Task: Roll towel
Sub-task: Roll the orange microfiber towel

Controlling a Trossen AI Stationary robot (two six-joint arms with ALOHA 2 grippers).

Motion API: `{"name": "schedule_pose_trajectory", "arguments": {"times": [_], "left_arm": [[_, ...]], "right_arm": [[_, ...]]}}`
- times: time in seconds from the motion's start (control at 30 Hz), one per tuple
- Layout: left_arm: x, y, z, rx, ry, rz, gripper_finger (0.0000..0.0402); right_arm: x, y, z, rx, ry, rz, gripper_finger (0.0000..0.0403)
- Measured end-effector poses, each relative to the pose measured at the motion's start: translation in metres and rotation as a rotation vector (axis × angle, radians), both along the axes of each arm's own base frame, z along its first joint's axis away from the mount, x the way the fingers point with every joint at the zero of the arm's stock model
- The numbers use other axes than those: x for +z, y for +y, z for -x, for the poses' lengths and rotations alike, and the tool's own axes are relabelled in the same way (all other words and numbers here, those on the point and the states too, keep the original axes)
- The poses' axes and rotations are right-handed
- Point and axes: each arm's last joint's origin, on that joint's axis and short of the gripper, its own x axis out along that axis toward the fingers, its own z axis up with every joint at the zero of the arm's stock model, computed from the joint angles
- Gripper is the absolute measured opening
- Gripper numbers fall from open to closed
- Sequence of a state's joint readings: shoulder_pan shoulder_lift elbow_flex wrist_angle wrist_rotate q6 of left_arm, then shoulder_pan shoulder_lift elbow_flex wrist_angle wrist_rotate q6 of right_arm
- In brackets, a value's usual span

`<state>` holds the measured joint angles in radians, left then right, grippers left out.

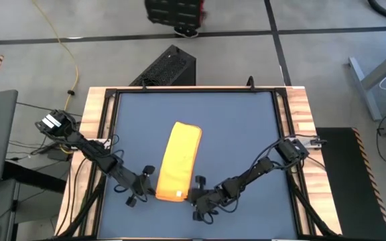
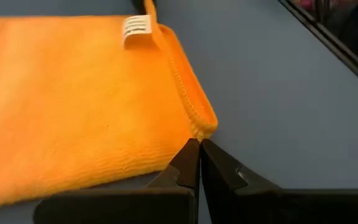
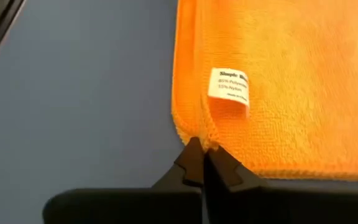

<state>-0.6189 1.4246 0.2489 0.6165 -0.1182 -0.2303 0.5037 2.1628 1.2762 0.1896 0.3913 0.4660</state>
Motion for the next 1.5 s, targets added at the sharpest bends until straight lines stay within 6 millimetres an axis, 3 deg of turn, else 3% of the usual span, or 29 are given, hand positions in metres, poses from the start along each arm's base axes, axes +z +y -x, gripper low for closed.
{"name": "schedule_pose_trajectory", "arguments": {"times": [0.3,0.53,0.67,0.93,1.1,1.3,1.5], "left_arm": [[-0.003,0.002,0.004,0.077,0.063,0.132,0.0],[-0.003,0.003,0.004,0.16,0.122,0.24,0.0],[-0.004,0.003,0.004,0.157,0.126,0.231,0.001],[-0.005,0.007,0.01,0.15,0.165,0.153,0.0078],[0.006,0.011,0.015,0.16,0.134,0.124,0.0113],[0.024,0.01,0.019,0.086,0.0,0.075,0.0122],[0.013,0.001,0.022,0.033,-0.025,-0.054,0.0122]], "right_arm": [[0.001,-0.002,-0.002,-0.197,-0.001,-0.284,0.0048],[0.002,-0.008,-0.006,-0.289,0.018,-0.498,0.0013],[0.003,-0.01,-0.008,-0.319,0.028,-0.567,0.0014],[0.004,-0.013,-0.009,-0.373,0.038,-0.649,0.0014],[0.003,-0.013,-0.009,-0.416,0.057,-0.685,0.0014],[0.002,-0.013,-0.008,-0.439,0.065,-0.696,0.0014],[0.001,-0.013,-0.007,-0.438,0.065,-0.685,0.0015]]}}
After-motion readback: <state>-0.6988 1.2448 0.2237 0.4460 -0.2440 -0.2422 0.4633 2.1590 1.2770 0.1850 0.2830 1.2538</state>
